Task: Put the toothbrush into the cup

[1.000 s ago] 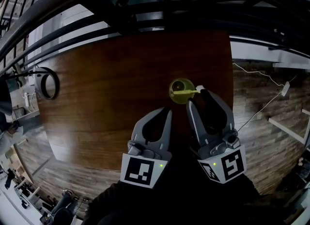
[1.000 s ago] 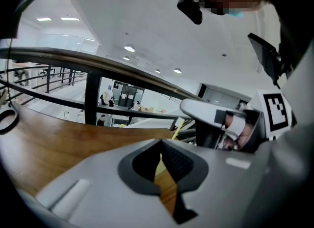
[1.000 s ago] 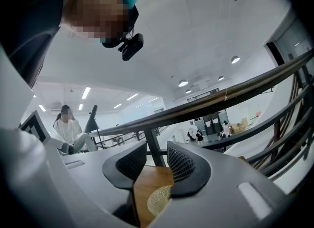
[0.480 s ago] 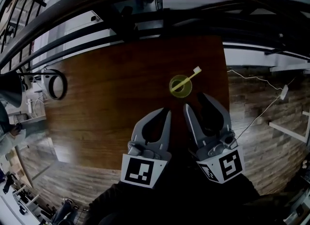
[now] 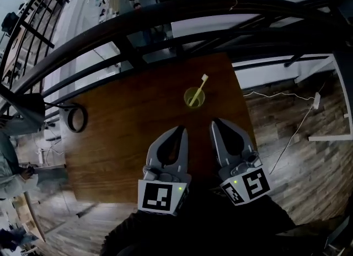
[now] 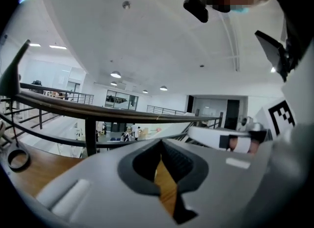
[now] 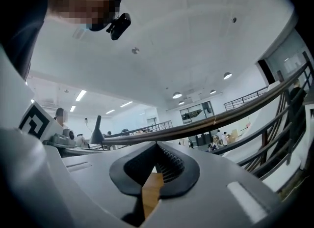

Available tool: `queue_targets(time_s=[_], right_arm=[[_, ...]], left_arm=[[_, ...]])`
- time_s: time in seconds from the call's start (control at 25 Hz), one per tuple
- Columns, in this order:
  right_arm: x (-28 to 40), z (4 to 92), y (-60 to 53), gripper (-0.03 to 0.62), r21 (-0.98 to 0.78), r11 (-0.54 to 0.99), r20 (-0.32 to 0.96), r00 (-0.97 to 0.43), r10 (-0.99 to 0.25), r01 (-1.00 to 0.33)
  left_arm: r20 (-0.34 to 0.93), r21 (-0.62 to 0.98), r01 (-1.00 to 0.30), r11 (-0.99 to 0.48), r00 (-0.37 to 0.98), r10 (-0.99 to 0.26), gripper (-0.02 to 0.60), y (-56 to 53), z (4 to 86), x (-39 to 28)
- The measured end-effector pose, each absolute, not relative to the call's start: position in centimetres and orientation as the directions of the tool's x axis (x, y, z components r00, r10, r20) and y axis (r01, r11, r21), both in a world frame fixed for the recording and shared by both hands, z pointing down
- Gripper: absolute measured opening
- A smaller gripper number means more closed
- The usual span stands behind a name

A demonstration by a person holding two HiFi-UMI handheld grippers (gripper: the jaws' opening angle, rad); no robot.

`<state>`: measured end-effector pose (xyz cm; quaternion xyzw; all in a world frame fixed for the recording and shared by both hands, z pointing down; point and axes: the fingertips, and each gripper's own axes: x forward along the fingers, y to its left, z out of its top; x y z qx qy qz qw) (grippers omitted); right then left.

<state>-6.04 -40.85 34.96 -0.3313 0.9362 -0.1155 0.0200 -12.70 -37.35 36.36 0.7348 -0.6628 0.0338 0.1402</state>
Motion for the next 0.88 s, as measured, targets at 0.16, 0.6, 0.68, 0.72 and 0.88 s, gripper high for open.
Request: queue_targets(time_s=[0.16, 0.6, 0.68, 0.72, 0.88], right_arm=[[-3.9, 33.6, -37.8, 0.002, -0.219, 0.734, -0.006, -0.751, -0.66, -0.643], [-2.3, 30.8, -32.4, 0.0, -0.194, 0.737, -0.062, -0.742, -0.667, -0.647], [-2.3, 30.3, -32.1, 0.0, -0.187, 0.742, -0.071, -0.745, -0.664, -0.644], [-2.2, 30.2, -32.0, 0.0, -0.187, 0.743, -0.075, -0.745, -0.663, -0.643], [-1.7, 30.1, -31.9, 0.0, -0.191, 0.743, -0.082, -0.744, -0.663, -0.641]], left_arm=[[0.177, 0.114, -0.984, -0.139, 0.158, -0.972, 0.009, -35.1, 34.4, -10.8], [0.078, 0.027, -0.981, -0.194, 0.196, -0.977, 0.008, -30.2, 30.4, -8.7], [0.072, 0.016, -0.981, -0.196, 0.196, -0.978, 0.009, -29.9, 30.1, -8.6], [0.064, 0.012, -0.98, -0.196, 0.197, -0.978, 0.008, -29.8, 29.9, -8.5], [0.054, 0.006, -0.98, -0.2, 0.2, -0.978, 0.009, -29.8, 29.6, -7.9]])
